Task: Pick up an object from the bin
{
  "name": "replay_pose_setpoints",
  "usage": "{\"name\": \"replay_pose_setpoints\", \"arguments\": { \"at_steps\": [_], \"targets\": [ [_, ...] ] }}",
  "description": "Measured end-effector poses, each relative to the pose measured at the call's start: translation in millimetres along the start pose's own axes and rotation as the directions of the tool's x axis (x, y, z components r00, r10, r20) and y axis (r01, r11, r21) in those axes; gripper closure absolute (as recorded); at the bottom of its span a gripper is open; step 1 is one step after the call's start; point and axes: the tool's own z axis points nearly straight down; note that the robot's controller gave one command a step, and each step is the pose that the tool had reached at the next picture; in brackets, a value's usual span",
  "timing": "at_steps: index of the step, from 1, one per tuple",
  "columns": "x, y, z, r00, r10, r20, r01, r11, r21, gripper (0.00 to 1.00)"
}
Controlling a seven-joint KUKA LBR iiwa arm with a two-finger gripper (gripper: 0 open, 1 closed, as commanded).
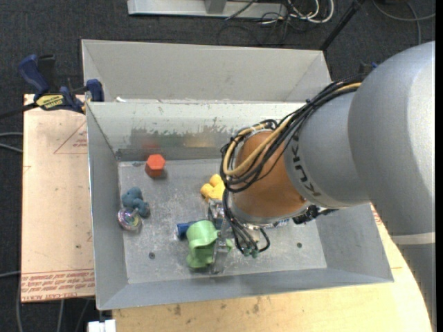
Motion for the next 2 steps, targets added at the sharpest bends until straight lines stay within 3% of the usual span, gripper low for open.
{"name": "replay_pose_setpoints", "arguments": {
  "at_steps": [1,2],
  "targets": [
    [8.8,19,-121,1.000,-0.027,-0.010,0.027,1.000,0.000,1.00],
    [8.4,23,-192,0.854,-0.520,-0.011,0.520,0.854,-0.005,1.00]
  ]
}}
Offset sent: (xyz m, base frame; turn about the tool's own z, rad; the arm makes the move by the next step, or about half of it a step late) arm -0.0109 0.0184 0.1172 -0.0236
